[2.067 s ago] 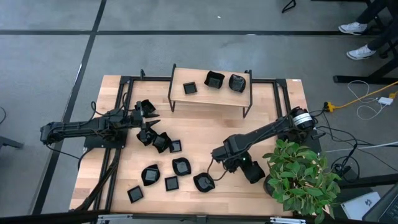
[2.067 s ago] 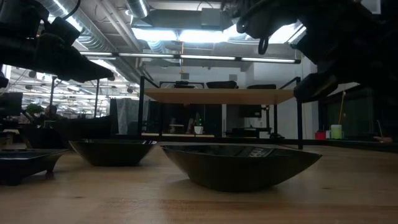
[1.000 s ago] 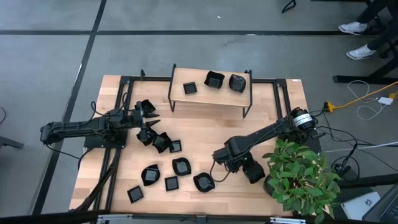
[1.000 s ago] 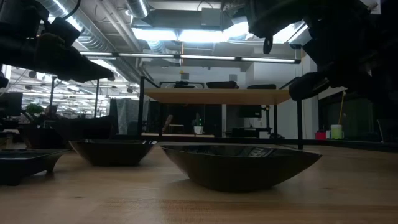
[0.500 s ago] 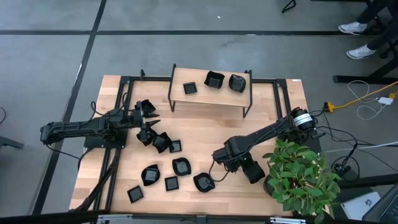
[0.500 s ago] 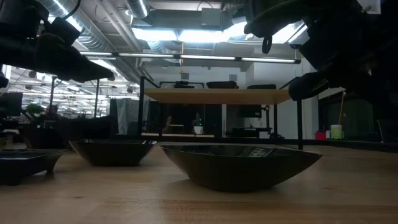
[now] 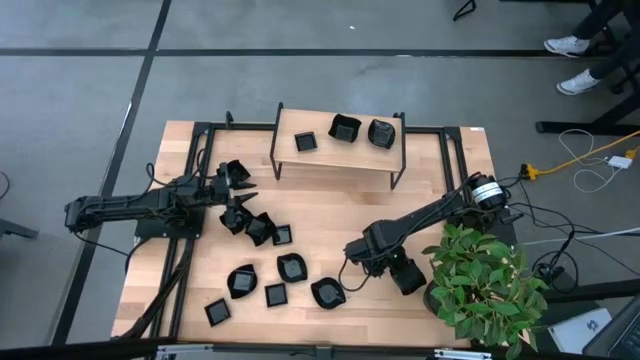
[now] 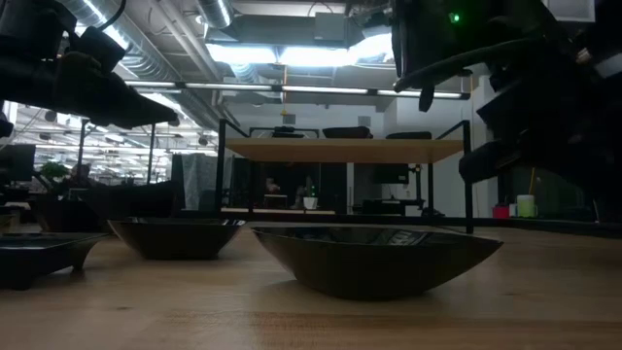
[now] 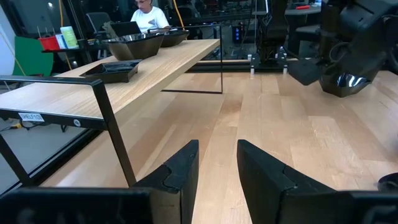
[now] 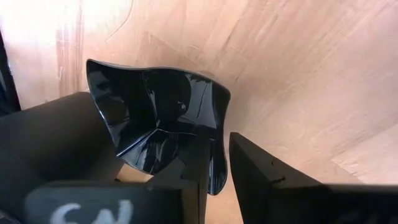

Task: Pick & Place Mini shaped plates
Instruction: Stack the distorted square plate on top of the distorted square plate on the shelf

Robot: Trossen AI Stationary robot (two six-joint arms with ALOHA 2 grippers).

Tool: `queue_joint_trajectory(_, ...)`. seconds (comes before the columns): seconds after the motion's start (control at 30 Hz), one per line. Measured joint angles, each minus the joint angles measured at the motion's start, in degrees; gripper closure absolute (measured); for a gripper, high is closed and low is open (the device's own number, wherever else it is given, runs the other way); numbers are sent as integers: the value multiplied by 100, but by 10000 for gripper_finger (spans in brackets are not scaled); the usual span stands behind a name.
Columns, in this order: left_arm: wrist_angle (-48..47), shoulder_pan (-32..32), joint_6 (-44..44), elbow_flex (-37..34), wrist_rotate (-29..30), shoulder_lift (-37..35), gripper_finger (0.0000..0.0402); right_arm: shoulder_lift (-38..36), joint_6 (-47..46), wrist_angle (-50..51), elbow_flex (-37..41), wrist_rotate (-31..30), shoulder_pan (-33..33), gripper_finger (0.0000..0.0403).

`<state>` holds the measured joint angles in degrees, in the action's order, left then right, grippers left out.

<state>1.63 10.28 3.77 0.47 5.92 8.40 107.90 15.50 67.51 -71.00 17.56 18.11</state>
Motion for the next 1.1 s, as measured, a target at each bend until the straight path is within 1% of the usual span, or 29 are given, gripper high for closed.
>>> queue_joint_trajectory(0.3, 1, -1, 0, 0, 0, 0, 297, 0, 392, -123, 111, 0, 2, 340)
queue_joint_trajectory(0.57, 2, -2, 0, 2, 1, 0, 297, 2, 270, -293, 208, 50, 2, 342)
queue_joint_trajectory(0.73, 1, -2, 0, 0, 0, 0, 297, 2, 250, -315, 205, 55, 2, 360)
queue_joint_trajectory(0.9, 1, -1, 0, 1, 1, -1, 297, 2, 251, -359, 203, 65, 2, 394)
queue_joint_trajectory(1.1, 1, 0, 0, 0, 1, -2, 297, 2, 252, -479, 201, 68, 2, 394)
